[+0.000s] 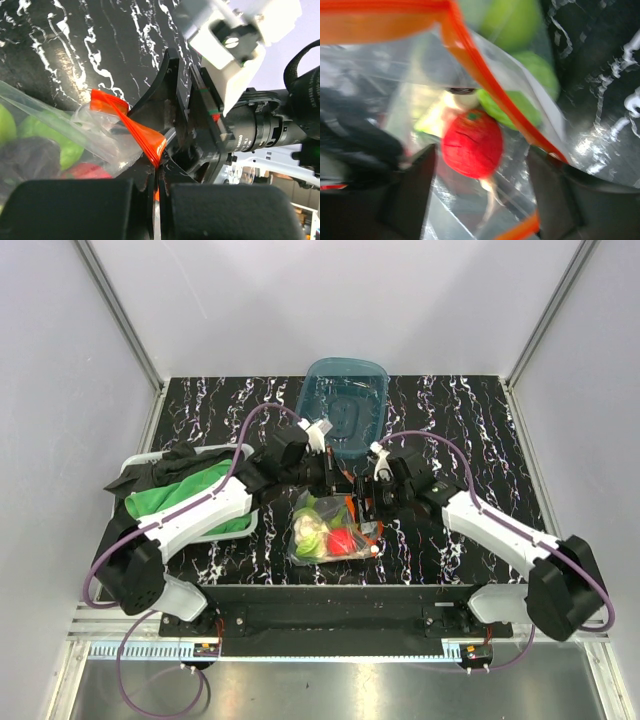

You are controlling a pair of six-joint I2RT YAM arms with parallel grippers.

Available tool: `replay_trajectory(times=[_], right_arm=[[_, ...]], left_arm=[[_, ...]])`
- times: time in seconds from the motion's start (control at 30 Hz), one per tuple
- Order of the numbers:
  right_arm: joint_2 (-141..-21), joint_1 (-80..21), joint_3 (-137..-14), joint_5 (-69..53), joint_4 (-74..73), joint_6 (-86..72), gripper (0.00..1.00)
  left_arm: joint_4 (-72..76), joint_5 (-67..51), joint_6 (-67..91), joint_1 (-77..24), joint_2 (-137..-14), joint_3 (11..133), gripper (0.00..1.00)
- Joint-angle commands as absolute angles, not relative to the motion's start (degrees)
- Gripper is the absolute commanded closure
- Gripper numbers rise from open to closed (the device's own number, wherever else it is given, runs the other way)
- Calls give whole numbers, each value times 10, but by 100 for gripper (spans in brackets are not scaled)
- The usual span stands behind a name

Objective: Open the zip-top bag and remove the fake food

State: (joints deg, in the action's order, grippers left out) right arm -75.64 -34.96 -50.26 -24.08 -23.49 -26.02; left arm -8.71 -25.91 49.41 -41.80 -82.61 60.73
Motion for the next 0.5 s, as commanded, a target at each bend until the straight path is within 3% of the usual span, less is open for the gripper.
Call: replay_trajectory(times=[0.0, 0.17, 0.23, 0.47], right_arm=[[-723, -355, -469, -245, -52, -308, 28], [-758, -355, -490, -281, -34, -318, 52], [-754, -355, -490, -272, -30, -323, 52], [-758, -355, -437, -207, 78, -350, 36]], left_arm=[[-89, -271, 480, -441, -800, 666, 100], [-96, -270, 484, -445, -815, 688, 100], [-98, -269, 485, -446, -816, 696, 100], [-94, -275, 494, -456, -823, 704, 100]])
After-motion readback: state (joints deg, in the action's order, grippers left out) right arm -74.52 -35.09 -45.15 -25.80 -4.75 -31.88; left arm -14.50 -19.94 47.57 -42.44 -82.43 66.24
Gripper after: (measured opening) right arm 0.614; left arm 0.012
